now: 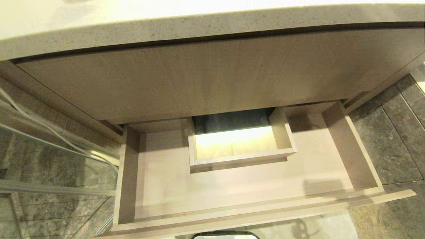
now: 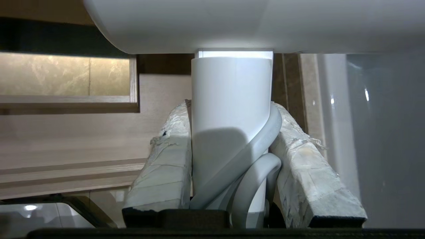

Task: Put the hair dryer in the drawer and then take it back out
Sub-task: Place it on the countertop

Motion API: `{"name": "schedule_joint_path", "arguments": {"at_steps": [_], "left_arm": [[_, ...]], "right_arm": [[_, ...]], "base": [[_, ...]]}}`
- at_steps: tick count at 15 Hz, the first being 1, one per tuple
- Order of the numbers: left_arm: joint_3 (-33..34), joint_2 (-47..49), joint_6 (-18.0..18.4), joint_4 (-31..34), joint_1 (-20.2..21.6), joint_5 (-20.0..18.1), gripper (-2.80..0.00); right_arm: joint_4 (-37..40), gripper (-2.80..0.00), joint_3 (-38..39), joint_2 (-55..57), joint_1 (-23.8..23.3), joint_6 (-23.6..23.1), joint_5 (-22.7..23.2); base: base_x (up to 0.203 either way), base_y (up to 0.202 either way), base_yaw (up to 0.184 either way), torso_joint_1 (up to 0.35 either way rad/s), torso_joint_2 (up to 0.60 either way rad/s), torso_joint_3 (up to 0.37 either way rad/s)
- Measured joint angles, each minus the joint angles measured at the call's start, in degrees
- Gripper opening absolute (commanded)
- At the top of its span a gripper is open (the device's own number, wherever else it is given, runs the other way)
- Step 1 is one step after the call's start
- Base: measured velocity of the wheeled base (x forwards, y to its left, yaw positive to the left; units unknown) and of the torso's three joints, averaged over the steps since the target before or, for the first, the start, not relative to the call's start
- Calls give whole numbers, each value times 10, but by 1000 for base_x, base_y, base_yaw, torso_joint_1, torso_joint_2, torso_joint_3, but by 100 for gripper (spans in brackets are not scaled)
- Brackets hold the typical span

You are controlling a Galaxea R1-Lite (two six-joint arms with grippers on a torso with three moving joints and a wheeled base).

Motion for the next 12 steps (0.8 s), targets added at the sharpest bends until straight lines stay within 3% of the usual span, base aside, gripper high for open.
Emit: {"name": "schedule_joint_path", "arguments": {"at_steps": [12], "left_arm": [[0, 0, 0, 0, 0, 0, -280]], "right_arm": [[-7, -280, 2, 10, 0, -4, -2]], "base": [[0, 0, 0, 296, -560, -266]]}}
